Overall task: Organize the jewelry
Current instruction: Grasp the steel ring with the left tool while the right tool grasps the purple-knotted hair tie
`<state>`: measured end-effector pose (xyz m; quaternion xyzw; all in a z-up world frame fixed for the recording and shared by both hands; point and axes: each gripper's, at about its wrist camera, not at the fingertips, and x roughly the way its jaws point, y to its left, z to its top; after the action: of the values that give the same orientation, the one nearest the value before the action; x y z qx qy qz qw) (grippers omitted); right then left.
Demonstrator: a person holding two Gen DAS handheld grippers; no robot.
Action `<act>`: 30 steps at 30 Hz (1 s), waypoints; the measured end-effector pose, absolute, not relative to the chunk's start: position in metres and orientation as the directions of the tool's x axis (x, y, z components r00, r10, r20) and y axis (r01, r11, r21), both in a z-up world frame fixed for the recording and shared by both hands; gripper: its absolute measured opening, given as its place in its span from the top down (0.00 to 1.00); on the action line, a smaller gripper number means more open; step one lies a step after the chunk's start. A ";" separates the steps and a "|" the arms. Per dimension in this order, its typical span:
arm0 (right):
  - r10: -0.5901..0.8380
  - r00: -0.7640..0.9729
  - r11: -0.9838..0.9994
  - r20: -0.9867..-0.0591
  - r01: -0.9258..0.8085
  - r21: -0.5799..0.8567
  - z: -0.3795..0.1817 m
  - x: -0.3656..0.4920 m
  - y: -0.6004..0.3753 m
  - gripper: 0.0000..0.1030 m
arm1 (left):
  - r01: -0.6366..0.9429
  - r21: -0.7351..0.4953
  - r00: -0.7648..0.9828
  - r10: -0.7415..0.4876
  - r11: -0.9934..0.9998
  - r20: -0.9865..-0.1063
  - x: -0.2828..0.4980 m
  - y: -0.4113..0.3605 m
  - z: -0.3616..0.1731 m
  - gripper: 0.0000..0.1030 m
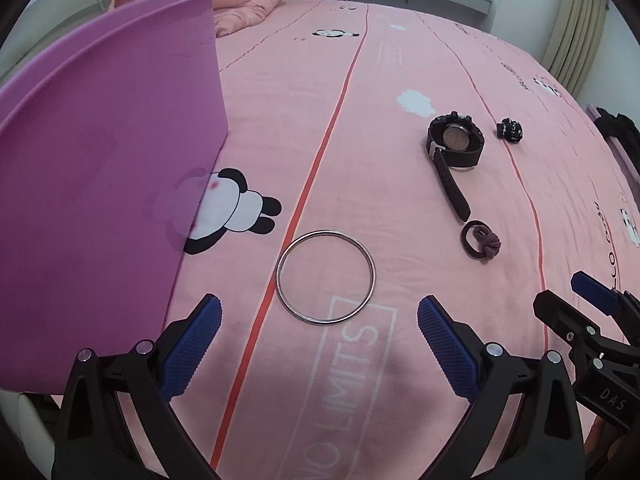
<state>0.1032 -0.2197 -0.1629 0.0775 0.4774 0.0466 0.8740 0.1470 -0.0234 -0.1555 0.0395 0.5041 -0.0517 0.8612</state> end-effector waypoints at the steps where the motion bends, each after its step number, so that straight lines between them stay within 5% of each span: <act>1: 0.156 0.537 0.984 -0.829 -0.009 0.179 -0.166 0.108 -0.219 0.29 | 0.126 0.010 0.478 -0.052 0.992 -0.877 0.150 -0.023 -0.160 0.06; 30: 0.025 0.528 0.998 -0.849 -0.065 -0.011 -0.212 0.175 -0.187 0.29 | 0.070 -0.013 0.450 -0.043 0.997 -0.892 0.193 -0.017 -0.215 0.05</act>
<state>0.1746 -0.1870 -0.2121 -0.0204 0.4853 0.0259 0.8737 0.1933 -0.0169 -0.2150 0.0126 0.5232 -0.0331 0.8515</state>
